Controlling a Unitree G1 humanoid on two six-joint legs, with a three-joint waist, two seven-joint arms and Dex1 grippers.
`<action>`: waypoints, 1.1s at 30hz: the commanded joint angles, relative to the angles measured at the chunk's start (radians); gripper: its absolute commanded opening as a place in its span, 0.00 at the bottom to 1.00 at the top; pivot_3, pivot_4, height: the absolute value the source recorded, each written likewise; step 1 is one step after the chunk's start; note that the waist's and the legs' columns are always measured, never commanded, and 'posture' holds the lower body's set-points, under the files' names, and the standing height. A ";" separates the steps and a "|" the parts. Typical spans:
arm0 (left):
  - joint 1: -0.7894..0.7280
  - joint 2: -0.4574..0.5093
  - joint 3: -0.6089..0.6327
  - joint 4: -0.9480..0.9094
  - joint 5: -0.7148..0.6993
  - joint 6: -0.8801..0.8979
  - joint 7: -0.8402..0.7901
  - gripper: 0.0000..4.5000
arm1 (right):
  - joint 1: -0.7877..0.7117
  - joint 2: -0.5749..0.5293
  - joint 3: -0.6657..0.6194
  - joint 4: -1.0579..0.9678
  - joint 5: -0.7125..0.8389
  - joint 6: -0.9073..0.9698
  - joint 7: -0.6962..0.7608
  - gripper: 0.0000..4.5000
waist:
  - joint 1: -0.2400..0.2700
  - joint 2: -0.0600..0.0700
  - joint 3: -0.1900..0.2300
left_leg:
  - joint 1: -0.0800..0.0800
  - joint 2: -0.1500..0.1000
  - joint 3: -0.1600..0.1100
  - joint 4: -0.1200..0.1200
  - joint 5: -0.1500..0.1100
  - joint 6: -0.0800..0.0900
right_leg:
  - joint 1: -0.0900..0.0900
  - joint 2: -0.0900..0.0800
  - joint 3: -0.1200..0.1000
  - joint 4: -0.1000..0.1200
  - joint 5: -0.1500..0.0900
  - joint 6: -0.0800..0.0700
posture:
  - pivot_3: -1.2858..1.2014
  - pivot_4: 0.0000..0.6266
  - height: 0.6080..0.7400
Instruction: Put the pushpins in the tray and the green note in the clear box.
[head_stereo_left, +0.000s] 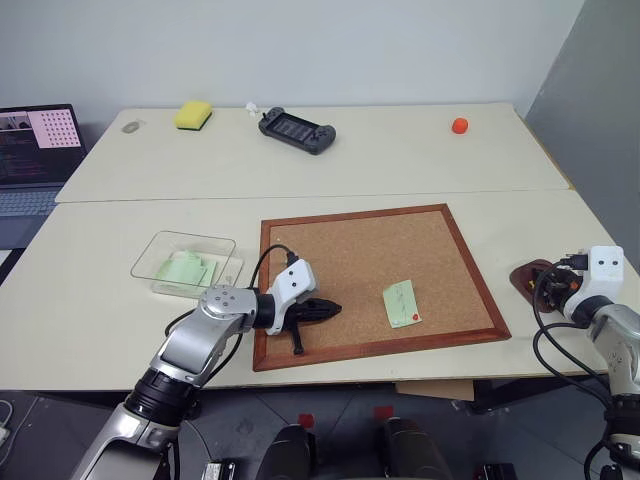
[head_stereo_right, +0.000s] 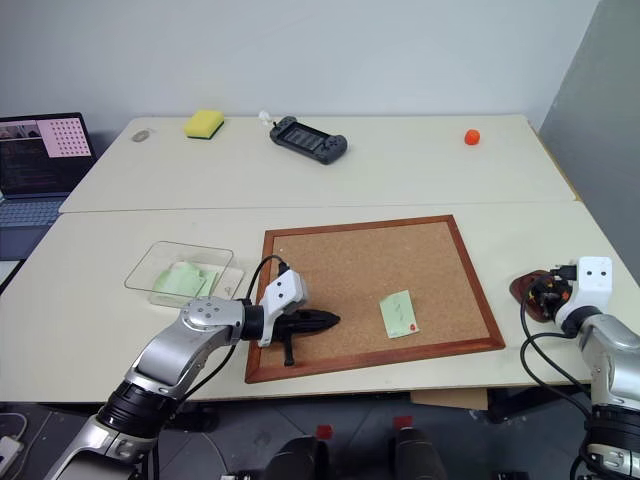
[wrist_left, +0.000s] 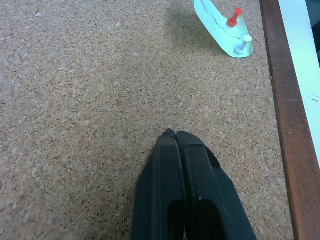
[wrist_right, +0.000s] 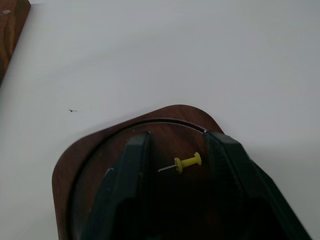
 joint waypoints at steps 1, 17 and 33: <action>0.020 0.011 -0.023 0.023 0.036 0.014 0.008 0.00 | 0.001 -0.022 -0.032 -0.046 0.022 -0.014 0.015 0.64 | 0.000 0.000 0.000 | 0.000 0.000 0.000 0.000 0.000 0.000 | 0.000 0.000 0.000 0.000 0.000 0.000 | 0.52 0.24 1.00; -0.002 0.001 -0.031 0.044 0.045 -0.001 0.002 0.00 | 0.008 -0.121 -0.009 -0.194 0.170 -0.040 0.299 0.99 | 0.001 0.000 0.000 | 0.000 0.000 0.000 0.000 0.000 0.000 | 0.000 0.000 0.000 0.000 0.000 0.000 | 0.52 0.24 1.00; -0.009 0.012 -0.037 0.041 0.052 0.004 0.002 0.00 | 0.044 -0.148 0.395 -0.327 0.156 -0.181 0.760 0.99 | 0.003 -0.001 0.000 | 0.002 0.000 -0.003 0.001 0.000 0.000 | 0.004 0.000 -0.002 -0.002 0.000 0.001 | 0.52 0.24 1.00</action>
